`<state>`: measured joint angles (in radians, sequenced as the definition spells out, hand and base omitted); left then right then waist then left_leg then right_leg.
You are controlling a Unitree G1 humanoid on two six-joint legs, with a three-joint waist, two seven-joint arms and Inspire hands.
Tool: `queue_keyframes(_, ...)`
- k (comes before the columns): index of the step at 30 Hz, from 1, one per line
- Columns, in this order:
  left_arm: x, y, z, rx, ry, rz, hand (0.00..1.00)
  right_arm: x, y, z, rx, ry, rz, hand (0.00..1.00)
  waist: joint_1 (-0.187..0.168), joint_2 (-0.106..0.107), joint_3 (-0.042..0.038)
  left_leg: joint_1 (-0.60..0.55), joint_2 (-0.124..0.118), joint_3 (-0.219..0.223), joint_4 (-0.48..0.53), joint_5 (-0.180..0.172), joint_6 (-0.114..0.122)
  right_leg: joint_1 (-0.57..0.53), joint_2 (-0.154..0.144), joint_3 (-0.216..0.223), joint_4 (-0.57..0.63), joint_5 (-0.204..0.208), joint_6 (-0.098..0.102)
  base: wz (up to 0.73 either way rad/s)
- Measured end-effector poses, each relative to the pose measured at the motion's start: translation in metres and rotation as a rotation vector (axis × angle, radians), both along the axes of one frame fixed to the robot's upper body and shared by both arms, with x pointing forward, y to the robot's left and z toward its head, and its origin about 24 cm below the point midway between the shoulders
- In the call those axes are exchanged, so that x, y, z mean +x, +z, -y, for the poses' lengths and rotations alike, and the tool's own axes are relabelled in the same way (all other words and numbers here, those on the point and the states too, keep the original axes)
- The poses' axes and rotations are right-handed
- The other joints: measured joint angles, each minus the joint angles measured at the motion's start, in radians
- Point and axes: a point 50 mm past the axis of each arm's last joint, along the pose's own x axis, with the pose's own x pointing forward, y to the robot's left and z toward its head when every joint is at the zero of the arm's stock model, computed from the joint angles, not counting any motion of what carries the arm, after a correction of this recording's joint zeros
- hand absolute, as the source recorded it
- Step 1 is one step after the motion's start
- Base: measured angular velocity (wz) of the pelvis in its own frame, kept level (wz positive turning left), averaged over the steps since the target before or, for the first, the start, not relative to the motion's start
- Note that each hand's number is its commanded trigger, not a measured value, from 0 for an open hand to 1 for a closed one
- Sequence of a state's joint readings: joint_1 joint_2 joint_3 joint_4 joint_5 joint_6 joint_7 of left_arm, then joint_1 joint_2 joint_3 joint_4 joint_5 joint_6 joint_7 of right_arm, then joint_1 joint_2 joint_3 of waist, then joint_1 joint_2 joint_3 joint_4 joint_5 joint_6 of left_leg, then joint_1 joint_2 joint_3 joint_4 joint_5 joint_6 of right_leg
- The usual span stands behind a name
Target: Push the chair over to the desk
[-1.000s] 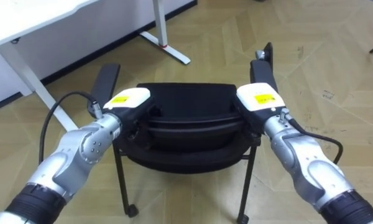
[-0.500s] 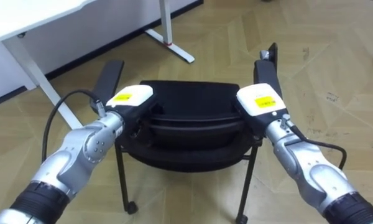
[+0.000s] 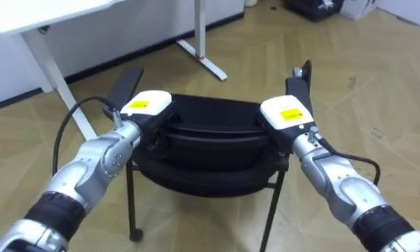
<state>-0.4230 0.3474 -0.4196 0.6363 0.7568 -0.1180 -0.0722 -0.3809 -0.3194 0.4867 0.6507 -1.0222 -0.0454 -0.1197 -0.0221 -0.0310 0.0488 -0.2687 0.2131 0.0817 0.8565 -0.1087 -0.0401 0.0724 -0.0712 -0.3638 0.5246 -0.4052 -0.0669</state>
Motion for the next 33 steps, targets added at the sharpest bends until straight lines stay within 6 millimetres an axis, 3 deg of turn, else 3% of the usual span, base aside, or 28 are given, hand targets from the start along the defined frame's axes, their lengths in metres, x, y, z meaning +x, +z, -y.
queue_keyframes(2,0.001,-0.001,0.003,-0.011,0.005,0.014,1.00,0.001,0.002,0.003,-0.002,0.000,0.020,1.00,-0.008,0.006,-0.0027,-0.061,-0.026,0.009,0.001,0.007,0.002,-0.008,0.000,-0.023,0.012,-0.007,-0.007,0.20)
queue_keyframes(4,0.001,0.000,0.005,-0.016,0.006,0.043,1.00,0.003,0.004,0.005,-0.002,0.001,0.040,1.00,0.012,0.009,-0.0018,-0.106,-0.076,0.059,-0.105,0.007,0.004,-0.035,-0.011,-0.036,0.037,-0.019,-0.019,-0.12)
queue_keyframes(6,0.003,0.003,0.007,-0.017,-0.004,0.059,1.00,0.003,0.006,0.008,0.001,0.003,0.049,1.00,0.028,0.008,-0.0028,-0.113,-0.103,0.095,-0.211,0.008,0.006,-0.044,-0.004,-0.036,0.047,-0.036,-0.009,-0.11)
queue_keyframes(8,0.006,0.008,0.008,-0.014,-0.019,0.080,1.00,0.003,0.007,0.010,0.014,-0.006,0.065,1.00,0.037,0.007,-0.0029,-0.121,-0.113,0.108,-0.267,0.016,0.018,-0.059,0.002,-0.034,0.048,-0.043,-0.013,-0.08)
queue_keyframes(10,0.011,0.016,0.010,-0.003,-0.034,0.108,1.00,0.005,0.010,0.012,0.029,-0.021,0.092,1.00,0.061,-0.014,-0.0144,-0.113,-0.120,0.118,-0.324,0.022,0.030,-0.088,-0.004,-0.016,0.050,-0.047,-0.004,-0.16)
queue_keyframes(11,0.012,0.018,0.010,-0.002,-0.037,0.116,1.00,0.006,0.011,0.013,0.032,-0.025,0.100,1.00,0.064,-0.016,-0.0145,-0.112,-0.119,0.120,-0.325,0.021,0.031,-0.092,-0.007,-0.016,0.053,-0.050,-0.001,-0.16)
queue_keyframes(14,0.019,0.027,0.013,0.009,-0.050,0.158,1.00,0.011,0.015,0.015,0.050,-0.045,0.131,1.00,0.084,-0.050,-0.0149,-0.098,-0.132,0.159,-0.329,0.014,0.055,-0.108,-0.045,0.003,0.085,-0.079,0.021,-0.12)
queue_keyframes(16,0.023,0.033,0.013,0.012,-0.058,0.187,1.00,0.016,0.019,0.014,0.062,-0.053,0.148,1.00,0.093,-0.078,-0.0170,-0.081,-0.165,0.186,-0.303,-0.037,0.121,-0.118,-0.094,0.017,0.150,-0.094,0.045,-0.19)
queue_keyframes(17,0.024,0.036,0.012,0.012,-0.058,0.202,1.00,0.019,0.022,0.014,0.063,-0.053,0.157,1.00,0.097,-0.080,-0.0133,-0.084,-0.174,0.184,-0.286,-0.057,0.123,-0.133,-0.105,0.016,0.200,-0.099,0.053,-0.26)
queue_keyframes(18,0.029,0.042,0.010,0.012,-0.050,0.234,1.00,0.027,0.030,0.011,0.063,-0.049,0.182,1.00,0.106,-0.075,0.0052,-0.090,-0.175,0.179,-0.249,-0.084,0.131,-0.192,-0.137,0.014,0.344,-0.064,0.073,-0.28)
queue_keyframes(19,0.032,0.045,0.009,0.013,-0.048,0.249,1.00,0.031,0.033,0.010,0.063,-0.051,0.191,1.00,0.106,-0.064,0.0128,-0.095,-0.174,0.162,-0.217,-0.110,0.135,-0.248,-0.163,0.025,0.468,0.010,0.082,-0.21)
queue_keyframes(20,0.032,0.046,0.009,0.014,-0.049,0.252,1.00,0.031,0.034,0.010,0.063,-0.052,0.191,1.00,0.106,-0.063,0.0142,-0.093,-0.174,0.156,-0.209,-0.120,0.136,-0.273,-0.170,0.032,0.514,0.052,0.083,0.00)
queue_keyframes(21,0.032,0.046,0.008,0.017,-0.054,0.256,1.00,0.030,0.032,0.009,0.066,-0.054,0.186,1.00,0.105,-0.059,0.0150,-0.084,-0.173,0.146,-0.200,-0.139,0.136,-0.309,-0.176,0.051,0.581,0.133,0.086,0.04)
queue_keyframes(22,0.032,0.045,0.008,0.019,-0.060,0.260,1.00,0.030,0.030,0.007,0.072,-0.054,0.183,1.00,0.108,-0.052,0.0168,-0.073,-0.169,0.138,-0.198,-0.155,0.135,-0.342,-0.179,0.076,0.630,0.189,0.099,0.00)
queue_keyframes(23,0.032,0.046,0.008,0.019,-0.060,0.263,1.00,0.030,0.030,0.007,0.077,-0.054,0.187,1.00,0.108,-0.052,0.0167,-0.068,-0.169,0.135,-0.198,-0.161,0.134,-0.357,-0.180,0.082,0.644,0.190,0.106,-0.14)
queue_keyframes(25,0.033,0.046,0.005,0.019,-0.052,0.273,1.00,0.031,0.031,0.004,0.083,-0.055,0.202,1.00,0.116,-0.038,0.0236,-0.045,-0.168,0.112,-0.193,-0.187,0.127,-0.431,-0.194,0.085,0.652,0.139,0.111,-0.09)
queue_keyframes(26,0.033,0.044,0.004,0.019,-0.050,0.271,1.00,0.030,0.031,0.002,0.083,-0.056,0.203,1.00,0.115,-0.037,0.0241,-0.034,-0.165,0.107,-0.193,-0.193,0.124,-0.445,-0.195,0.085,0.633,0.131,0.111,0.11)
queue_keyframes(27,0.032,0.040,0.003,0.021,-0.047,0.260,1.00,0.029,0.027,0.001,0.077,-0.055,0.196,1.00,0.113,-0.023,0.0293,-0.012,-0.151,0.098,-0.194,-0.208,0.113,-0.468,-0.188,0.088,0.567,0.124,0.110,0.26)
queue_keyframes(29,0.031,0.037,0.003,0.031,-0.051,0.248,1.00,0.026,0.022,0.000,0.080,-0.053,0.179,1.00,0.107,-0.023,0.0235,0.008,-0.137,0.070,-0.194,-0.225,0.091,-0.486,-0.185,0.086,0.404,0.129,0.111,0.42)
queue_keyframes(31,0.030,0.034,0.003,0.042,-0.060,0.240,1.00,0.022,0.017,0.000,0.088,-0.058,0.164,1.00,0.096,-0.037,0.0150,0.035,-0.132,0.024,-0.191,-0.247,0.055,-0.459,-0.175,0.090,0.103,0.195,0.114,0.56)
queue_keyframes(32,0.029,0.033,0.003,0.042,-0.060,0.236,1.00,0.021,0.016,0.000,0.089,-0.058,0.162,1.00,0.095,-0.036,0.0150,0.041,-0.128,0.011,-0.184,-0.257,0.045,-0.447,-0.170,0.093,0.048,0.222,0.113,0.53)
queue_keyframes(33,0.028,0.030,0.003,0.039,-0.054,0.227,1.00,0.021,0.015,-0.001,0.090,-0.058,0.157,1.00,0.091,-0.023,0.0135,0.053,-0.105,-0.016,-0.161,-0.281,0.020,-0.423,-0.151,0.088,0.031,0.278,0.105,0.43)
